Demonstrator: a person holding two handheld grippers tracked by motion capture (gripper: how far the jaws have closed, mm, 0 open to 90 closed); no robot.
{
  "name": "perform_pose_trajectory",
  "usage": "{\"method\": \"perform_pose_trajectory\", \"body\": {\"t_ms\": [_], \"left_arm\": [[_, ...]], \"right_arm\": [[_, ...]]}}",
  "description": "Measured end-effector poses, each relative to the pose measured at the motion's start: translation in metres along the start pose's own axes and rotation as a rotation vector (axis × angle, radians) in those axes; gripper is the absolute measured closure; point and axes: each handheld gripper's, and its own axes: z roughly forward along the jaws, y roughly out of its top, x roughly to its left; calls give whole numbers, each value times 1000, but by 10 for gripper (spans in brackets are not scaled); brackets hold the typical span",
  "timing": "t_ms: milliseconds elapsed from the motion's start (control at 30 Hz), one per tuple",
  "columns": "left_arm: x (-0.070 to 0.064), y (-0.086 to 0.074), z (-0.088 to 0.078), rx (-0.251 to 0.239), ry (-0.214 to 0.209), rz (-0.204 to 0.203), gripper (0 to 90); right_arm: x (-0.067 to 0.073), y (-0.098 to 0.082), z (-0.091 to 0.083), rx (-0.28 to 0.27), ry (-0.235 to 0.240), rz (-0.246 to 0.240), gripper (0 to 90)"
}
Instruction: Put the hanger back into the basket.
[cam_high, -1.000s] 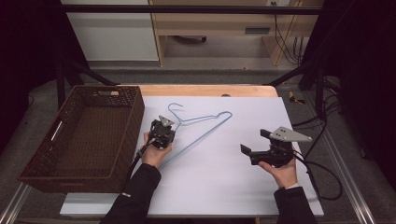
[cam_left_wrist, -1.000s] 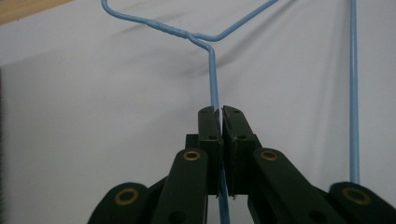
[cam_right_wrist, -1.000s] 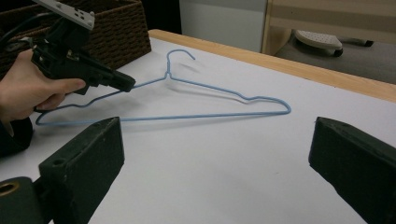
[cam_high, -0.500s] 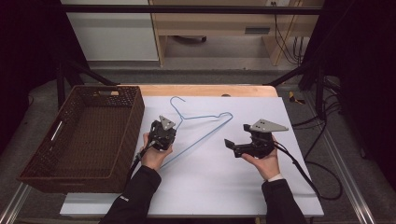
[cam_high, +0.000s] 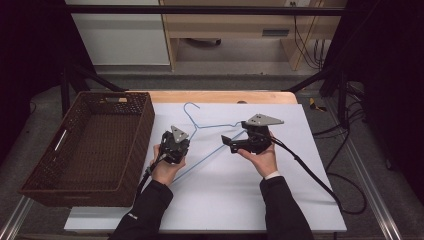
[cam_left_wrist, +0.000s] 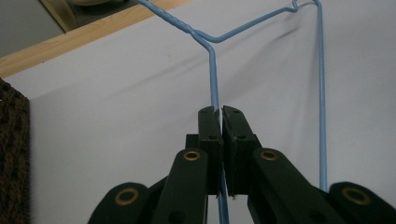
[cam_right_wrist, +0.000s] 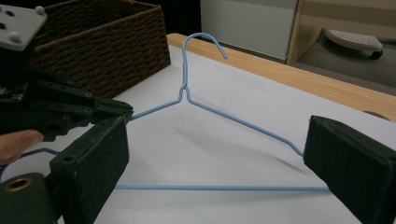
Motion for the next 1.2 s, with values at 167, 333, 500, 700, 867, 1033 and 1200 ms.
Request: {"method": "perform_pose_trajectory", "body": {"t_ms": [167, 333, 500, 700, 867, 1033, 1200], "left_arm": [[-2, 0, -2, -8, -4, 2, 869], [-1, -3, -3, -11, -5, -2, 870], [-3, -3, -4, -16, -2, -1, 870], [-4, -4, -5, -19, 1, 3, 870], [-5, -5, -6, -22, 3, 9, 870], [-5, -5, -7, -26, -3, 2, 870], [-6, -6, -8, -29, -6, 2, 870]], "right_arm": [[0, 5, 15, 1, -6, 1, 85], [2, 7, 30, 17, -13, 11, 109], [5, 11, 42, 35, -20, -2, 122], [11, 19, 59, 50, -18, -11, 137], [16, 21, 74, 70, -7, -9, 162], [19, 25, 88, 74, -4, -8, 199], [23, 25, 97, 78, 4, -10, 218]]}}
